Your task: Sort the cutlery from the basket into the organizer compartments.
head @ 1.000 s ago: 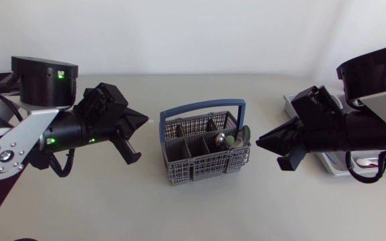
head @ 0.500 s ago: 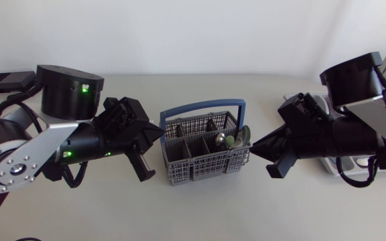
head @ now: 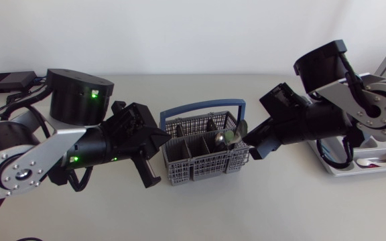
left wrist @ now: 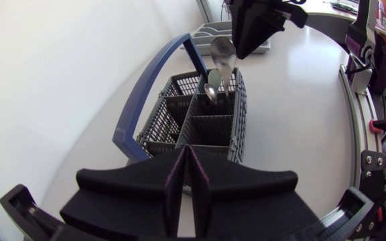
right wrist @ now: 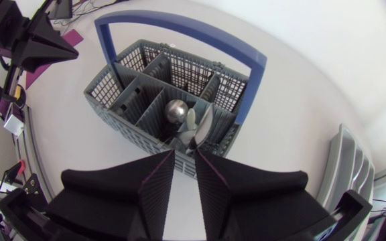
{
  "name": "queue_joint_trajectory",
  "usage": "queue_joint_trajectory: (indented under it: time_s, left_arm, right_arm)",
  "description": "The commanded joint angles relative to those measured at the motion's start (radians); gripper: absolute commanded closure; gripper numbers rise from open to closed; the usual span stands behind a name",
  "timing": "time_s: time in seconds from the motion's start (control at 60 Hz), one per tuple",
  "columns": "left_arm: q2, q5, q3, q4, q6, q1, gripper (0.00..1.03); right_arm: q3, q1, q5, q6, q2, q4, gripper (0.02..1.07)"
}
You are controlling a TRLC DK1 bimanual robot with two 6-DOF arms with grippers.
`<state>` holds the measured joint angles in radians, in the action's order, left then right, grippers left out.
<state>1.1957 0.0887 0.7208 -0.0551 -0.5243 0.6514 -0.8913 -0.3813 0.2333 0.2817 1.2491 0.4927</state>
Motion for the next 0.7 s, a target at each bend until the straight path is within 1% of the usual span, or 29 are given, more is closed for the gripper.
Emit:
queue_joint_trajectory:
  time_s: [0.0, 0.083, 0.117, 0.217, 0.433, 0.683]
  left_arm:
    - [0.021, -0.006, 0.023, 0.0, 0.012, 0.01, 0.96]
    - [0.022, -0.006, 0.022, 0.003, 0.012, 0.01, 0.96]
    - [0.022, -0.006, 0.02, 0.005, 0.012, 0.008, 0.96]
    - [0.022, -0.006, 0.016, 0.008, 0.012, 0.008, 0.96]
    - [0.022, -0.006, 0.011, 0.015, 0.015, 0.01, 0.96]
    - [0.015, -0.006, 0.003, 0.017, 0.015, 0.005, 0.96]
  right_arm:
    - [-0.046, -0.018, -0.028, -0.035, 0.042, -0.008, 0.8]
    - [-0.07, -0.022, -0.052, -0.041, 0.064, -0.005, 0.8]
    - [-0.081, -0.025, -0.078, -0.041, 0.076, -0.006, 0.8]
    - [-0.101, -0.028, -0.101, -0.041, 0.092, -0.006, 0.8]
    - [-0.127, -0.09, -0.238, -0.032, 0.133, -0.028, 0.8]
    - [-0.124, -0.125, -0.307, 0.01, 0.139, -0.068, 0.8]
